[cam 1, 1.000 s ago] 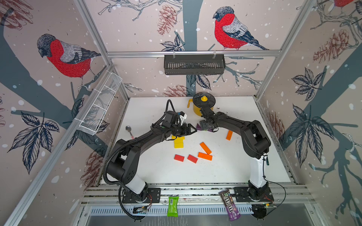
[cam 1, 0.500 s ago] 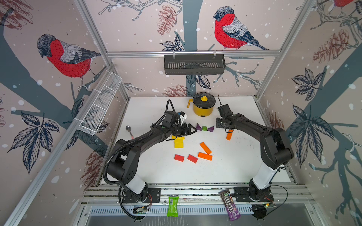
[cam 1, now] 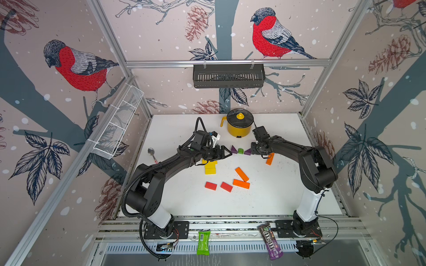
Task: Assemble a carrot with building blocks
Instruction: Assemble the building block at the center of the board, then adjust the building block at the center of the board.
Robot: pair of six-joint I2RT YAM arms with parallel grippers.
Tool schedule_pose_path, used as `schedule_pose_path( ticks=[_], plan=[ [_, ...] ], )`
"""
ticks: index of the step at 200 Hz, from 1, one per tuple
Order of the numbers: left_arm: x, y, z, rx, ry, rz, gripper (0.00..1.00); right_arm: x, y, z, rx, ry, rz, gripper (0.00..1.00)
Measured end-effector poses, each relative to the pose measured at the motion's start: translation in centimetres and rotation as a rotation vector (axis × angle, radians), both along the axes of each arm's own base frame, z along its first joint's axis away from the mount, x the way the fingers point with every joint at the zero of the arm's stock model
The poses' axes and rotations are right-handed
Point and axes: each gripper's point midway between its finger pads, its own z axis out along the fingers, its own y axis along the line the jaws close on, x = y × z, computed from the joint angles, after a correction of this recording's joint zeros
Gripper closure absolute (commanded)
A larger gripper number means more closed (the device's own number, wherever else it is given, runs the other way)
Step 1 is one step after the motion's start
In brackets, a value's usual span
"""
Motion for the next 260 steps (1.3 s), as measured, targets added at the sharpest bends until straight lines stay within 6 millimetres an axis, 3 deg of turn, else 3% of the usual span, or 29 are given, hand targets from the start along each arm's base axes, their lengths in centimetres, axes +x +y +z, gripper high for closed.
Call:
schedule_pose_path(
  ticks=[125,159,197,260],
  plan=[
    [0.0,0.0,0.0,-0.002,-0.001,-0.001,0.22,0.0,0.8,0.3,0.005,-0.002,0.018,0.45],
    [0.0,0.0,0.1,-0.002,-0.001,-0.001,0.22,0.3,0.8,1.9,-0.01,-0.039,0.013,0.43],
    [0.0,0.0,0.1,-0.002,-0.001,-0.001,0.22,1.3,2.3,3.7,-0.029,-0.084,0.03,0.29],
    [0.0,0.0,0.2,-0.002,-0.005,0.001,0.22,3.5,4.3,0.9,-0.088,-0.059,0.06,0.19]
  ],
)
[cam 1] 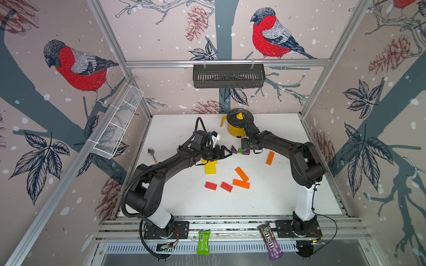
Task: Assemble a carrot with building blocks
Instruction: Adjust the building block at the center of the board.
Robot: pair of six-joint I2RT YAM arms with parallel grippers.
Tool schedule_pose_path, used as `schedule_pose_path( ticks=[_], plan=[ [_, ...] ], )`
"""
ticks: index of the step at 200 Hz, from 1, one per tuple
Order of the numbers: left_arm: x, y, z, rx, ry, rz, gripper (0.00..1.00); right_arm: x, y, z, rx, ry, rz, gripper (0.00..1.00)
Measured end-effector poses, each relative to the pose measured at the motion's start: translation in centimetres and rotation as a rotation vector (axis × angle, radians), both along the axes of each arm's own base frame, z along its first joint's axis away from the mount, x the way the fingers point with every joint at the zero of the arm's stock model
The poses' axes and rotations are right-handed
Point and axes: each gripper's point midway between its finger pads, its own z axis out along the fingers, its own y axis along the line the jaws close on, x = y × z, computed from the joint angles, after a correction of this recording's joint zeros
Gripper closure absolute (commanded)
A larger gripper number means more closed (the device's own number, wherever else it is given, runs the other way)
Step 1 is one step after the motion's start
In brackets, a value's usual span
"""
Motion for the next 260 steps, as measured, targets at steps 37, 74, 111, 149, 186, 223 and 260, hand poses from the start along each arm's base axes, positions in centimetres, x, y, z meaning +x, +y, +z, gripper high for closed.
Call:
schedule_pose_path(
  ticks=[37,74,111,149,186,223,260],
  plan=[
    [0.0,0.0,0.0,0.0,-0.001,0.0,0.22,0.7,0.6,-1.0,-0.022,0.014,0.017,0.18],
    [0.0,0.0,0.0,0.0,-0.001,0.0,0.22,0.7,0.6,-1.9,-0.04,0.033,0.025,0.18],
    [0.0,0.0,0.0,0.0,-0.001,0.0,0.22,0.7,0.6,-1.9,-0.046,0.036,0.035,0.18],
    [0.0,0.0,0.0,0.0,-0.001,0.0,0.22,0.6,0.9,-1.9,-0.046,0.037,0.045,0.16],
    [0.0,0.0,0.0,0.0,-0.001,0.0,0.22,0.5,1.1,-2.1,-0.044,0.041,0.049,0.15],
    [0.0,0.0,0.0,0.0,-0.001,0.0,0.22,0.5,1.1,-2.0,-0.044,0.041,0.052,0.15],
    [0.0,0.0,0.0,0.0,-0.001,0.0,0.22,0.5,1.3,-1.5,-0.039,0.032,0.055,0.14]
  ],
)
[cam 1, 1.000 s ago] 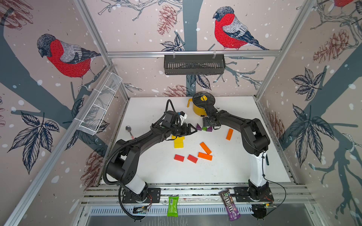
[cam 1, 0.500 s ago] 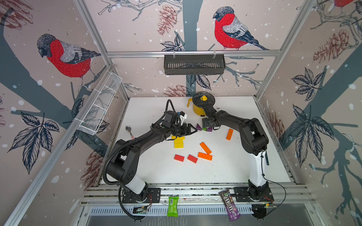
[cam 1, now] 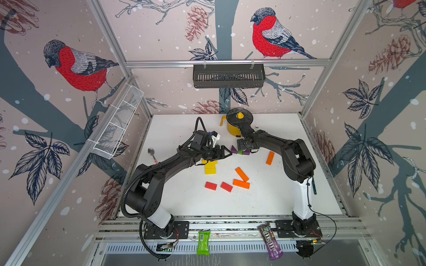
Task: Assemble a carrot with building blocks
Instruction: Adjust the building block at the center of the board.
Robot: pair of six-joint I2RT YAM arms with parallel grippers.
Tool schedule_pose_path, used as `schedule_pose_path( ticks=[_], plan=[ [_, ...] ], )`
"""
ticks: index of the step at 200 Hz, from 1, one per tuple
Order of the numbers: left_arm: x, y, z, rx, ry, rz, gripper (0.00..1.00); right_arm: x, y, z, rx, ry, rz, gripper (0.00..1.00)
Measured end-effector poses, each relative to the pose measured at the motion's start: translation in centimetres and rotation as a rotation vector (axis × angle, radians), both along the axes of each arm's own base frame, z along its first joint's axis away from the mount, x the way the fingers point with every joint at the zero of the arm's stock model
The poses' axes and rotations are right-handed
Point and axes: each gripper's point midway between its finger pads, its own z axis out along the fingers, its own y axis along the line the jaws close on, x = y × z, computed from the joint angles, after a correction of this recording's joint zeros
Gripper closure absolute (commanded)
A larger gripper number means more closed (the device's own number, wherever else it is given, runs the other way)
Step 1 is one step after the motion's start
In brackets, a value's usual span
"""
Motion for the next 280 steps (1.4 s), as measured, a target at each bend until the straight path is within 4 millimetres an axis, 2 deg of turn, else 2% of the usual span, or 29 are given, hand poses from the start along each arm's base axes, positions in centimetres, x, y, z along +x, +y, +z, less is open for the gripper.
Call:
schedule_pose_path(
  ticks=[31,55,93,129,195,280],
  plan=[
    [0.0,0.0,0.0,0.0,0.0,0.0,0.22,-0.4,0.4,3.0,0.028,-0.053,0.01,0.12],
    [0.0,0.0,0.0,0.0,0.0,0.0,0.22,-2.1,0.6,4.1,0.032,-0.069,0.031,0.11],
    [0.0,0.0,0.1,0.0,-0.001,0.0,0.22,-5.7,-0.4,3.5,-0.001,-0.043,0.051,0.08],
    [0.0,0.0,0.1,-0.001,-0.003,0.0,0.22,-7.5,-1.4,1.6,-0.024,0.006,0.048,0.06],
    [0.0,0.0,0.2,-0.002,-0.005,0.0,0.23,-7.2,-1.0,-0.5,-0.009,0.031,0.036,0.02],
    [0.0,0.0,0.3,-0.004,-0.008,0.0,0.22,-6.6,-1.2,-0.6,-0.01,0.027,0.021,0.05]
  ],
)
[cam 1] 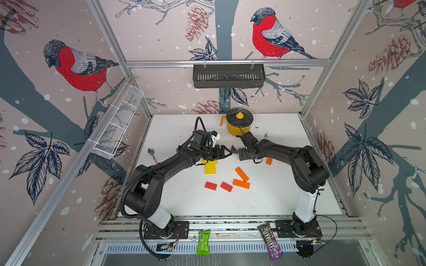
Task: Assemble a carrot with building blocks
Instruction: Adjust the building block at the center of the board.
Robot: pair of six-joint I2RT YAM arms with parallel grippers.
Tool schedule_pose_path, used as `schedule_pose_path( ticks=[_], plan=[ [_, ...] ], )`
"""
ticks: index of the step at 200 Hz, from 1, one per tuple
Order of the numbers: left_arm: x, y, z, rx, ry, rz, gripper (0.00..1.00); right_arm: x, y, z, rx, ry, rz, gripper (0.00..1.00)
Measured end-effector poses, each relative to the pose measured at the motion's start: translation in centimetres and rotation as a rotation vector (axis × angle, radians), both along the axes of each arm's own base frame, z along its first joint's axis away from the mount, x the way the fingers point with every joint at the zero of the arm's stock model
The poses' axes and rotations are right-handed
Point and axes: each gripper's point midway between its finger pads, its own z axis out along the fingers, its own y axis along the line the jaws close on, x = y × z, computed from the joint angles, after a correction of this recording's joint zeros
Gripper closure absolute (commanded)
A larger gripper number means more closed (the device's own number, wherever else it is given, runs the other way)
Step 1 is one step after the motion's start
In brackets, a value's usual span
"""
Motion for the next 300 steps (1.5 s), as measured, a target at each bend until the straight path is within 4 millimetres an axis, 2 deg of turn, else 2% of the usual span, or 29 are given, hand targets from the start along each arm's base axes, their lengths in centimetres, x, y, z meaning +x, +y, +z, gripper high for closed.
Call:
schedule_pose_path(
  ticks=[84,186,237,300],
  plan=[
    [0.0,0.0,0.0,0.0,0.0,0.0,0.23,0.5,-0.6,0.3,-0.012,-0.016,-0.021,0.05],
    [0.0,0.0,0.0,0.0,0.0,0.0,0.22,0.2,0.4,0.8,-0.005,-0.021,0.002,0.06],
    [0.0,0.0,0.0,0.0,0.0,0.0,0.22,0.6,0.1,-0.5,-0.016,0.003,-0.01,0.06],
    [0.0,0.0,-0.1,0.001,0.002,0.0,0.22,1.0,-0.3,-0.5,-0.014,0.0,-0.022,0.06]
  ],
)
